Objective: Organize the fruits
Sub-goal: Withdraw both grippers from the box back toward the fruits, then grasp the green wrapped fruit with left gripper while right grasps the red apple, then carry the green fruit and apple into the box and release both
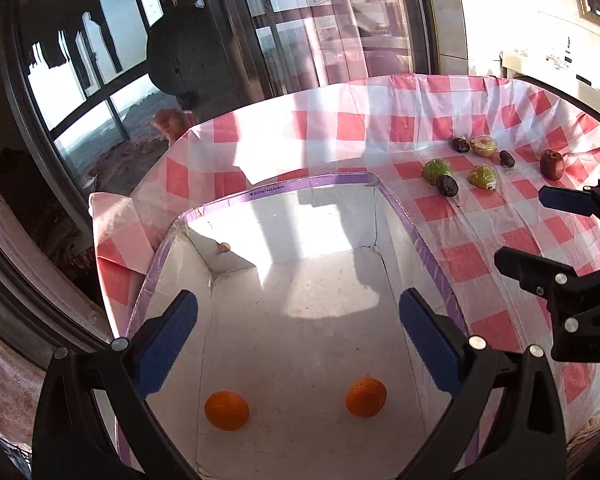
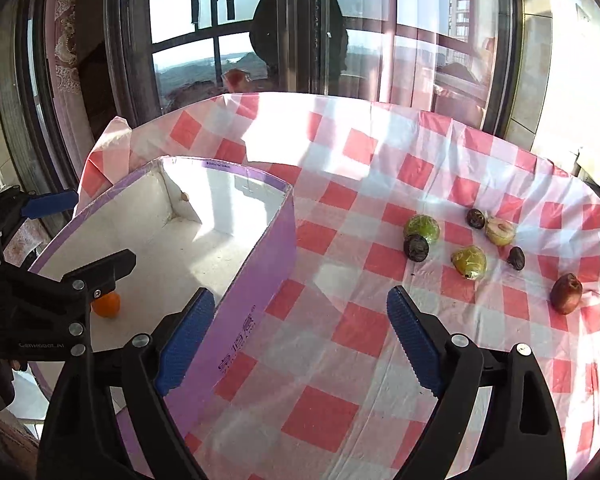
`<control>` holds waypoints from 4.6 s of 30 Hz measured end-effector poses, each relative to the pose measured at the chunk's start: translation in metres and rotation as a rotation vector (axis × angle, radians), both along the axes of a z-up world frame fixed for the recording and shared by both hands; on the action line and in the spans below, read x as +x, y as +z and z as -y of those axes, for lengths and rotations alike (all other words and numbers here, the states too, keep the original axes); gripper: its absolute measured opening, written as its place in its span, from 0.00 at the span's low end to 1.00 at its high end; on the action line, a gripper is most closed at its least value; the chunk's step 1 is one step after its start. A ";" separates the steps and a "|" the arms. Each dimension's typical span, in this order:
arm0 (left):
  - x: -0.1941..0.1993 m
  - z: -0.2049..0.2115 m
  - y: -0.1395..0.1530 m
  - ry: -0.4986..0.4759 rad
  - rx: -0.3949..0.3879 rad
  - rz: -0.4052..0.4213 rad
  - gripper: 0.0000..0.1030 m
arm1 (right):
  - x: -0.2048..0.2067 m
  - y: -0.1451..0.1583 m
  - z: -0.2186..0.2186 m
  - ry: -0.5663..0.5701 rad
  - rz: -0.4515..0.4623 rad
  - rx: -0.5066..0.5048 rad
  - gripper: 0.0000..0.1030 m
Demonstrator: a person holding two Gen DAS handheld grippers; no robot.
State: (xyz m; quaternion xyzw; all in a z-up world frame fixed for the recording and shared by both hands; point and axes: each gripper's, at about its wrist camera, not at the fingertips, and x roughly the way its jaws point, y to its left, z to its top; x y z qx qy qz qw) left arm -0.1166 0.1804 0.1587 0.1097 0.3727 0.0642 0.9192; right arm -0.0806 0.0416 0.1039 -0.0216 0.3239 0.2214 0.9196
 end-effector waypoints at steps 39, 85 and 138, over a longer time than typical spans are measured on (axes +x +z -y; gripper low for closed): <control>0.072 0.200 -0.118 -0.062 -0.058 -0.474 0.97 | 0.186 -0.166 0.283 -0.526 -0.337 -0.080 0.81; 0.381 0.284 -0.136 -0.076 -0.214 -0.350 0.59 | 0.235 -0.166 0.331 -0.491 -0.259 0.046 0.62; 0.045 0.051 -0.005 -0.336 -0.507 -0.079 0.57 | -0.033 -0.110 0.090 -0.280 -0.373 -0.026 0.59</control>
